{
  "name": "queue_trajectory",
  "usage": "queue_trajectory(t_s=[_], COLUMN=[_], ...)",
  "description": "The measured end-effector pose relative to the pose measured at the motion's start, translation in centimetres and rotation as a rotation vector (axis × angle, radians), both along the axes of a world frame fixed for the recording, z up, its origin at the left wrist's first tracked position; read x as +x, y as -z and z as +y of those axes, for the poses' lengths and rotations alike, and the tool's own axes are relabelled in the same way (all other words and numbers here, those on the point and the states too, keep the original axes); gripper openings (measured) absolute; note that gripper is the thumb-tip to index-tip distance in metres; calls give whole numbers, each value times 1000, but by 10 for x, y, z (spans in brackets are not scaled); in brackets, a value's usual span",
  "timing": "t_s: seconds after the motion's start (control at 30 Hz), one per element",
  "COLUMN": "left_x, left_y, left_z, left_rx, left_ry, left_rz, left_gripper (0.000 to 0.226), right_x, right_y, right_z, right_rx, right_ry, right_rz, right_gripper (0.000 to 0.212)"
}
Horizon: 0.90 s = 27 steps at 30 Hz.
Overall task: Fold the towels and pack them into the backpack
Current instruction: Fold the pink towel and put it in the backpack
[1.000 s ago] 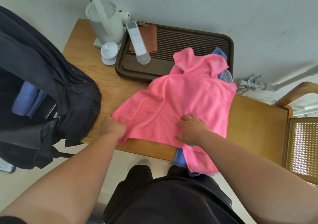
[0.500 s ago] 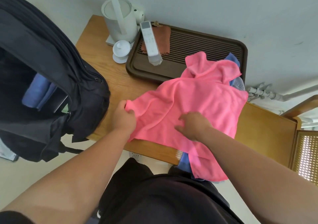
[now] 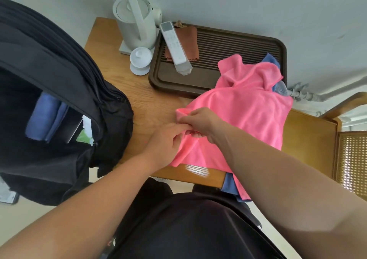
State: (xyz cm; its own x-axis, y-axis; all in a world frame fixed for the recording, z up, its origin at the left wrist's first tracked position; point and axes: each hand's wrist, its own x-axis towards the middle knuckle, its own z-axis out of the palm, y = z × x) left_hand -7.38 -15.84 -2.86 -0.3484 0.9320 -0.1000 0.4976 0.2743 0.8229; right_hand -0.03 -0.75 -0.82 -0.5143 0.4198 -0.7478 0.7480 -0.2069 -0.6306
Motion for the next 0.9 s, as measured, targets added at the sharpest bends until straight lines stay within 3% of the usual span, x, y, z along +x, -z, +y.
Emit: queue_trajectory(t_s=[0.03,0.07,0.17,0.23,0.3,0.37,0.47,0.53,0.77,0.9], left_x=[0,-1,-2,-5,-8,-9,-9,-7,-1,-5], left_y=[-1,-2,-4,-3,2,6,6,3,-13,-25], left_z=[-2,-5,-9,-11,-13,-16,-18,-17,-7,-11], left_rx=[-20,-50,-151,-228,-297,-333,-346,-351,-350,-362], left_ry=[-13,-46,-187,-251,-247,-221,-247,-227,-200,-250], left_rz=[-26,-48,-66,-96,-79,-50,-85,-124,-198,-122], left_gripper=[33,32,26,24,6,16,24,23,27,32], right_x=[0,-1,-4,-5,-4,0,4,7,14,-8], right_y=[2,3,6,6,7,6,9,13,9,-6], right_z=[0,1,6,11,16,22,32,37,47,46], right_rx=[21,26,72,156,172,180,489,613,563,116], right_ry=[-3,17,166,181,139,37,-252,-273,-113,253], right_rz=[-15,-15,66,121,144,112,-108,-177,-136,126], right_gripper=[5,9,44,37,12,19,16,14,31,9])
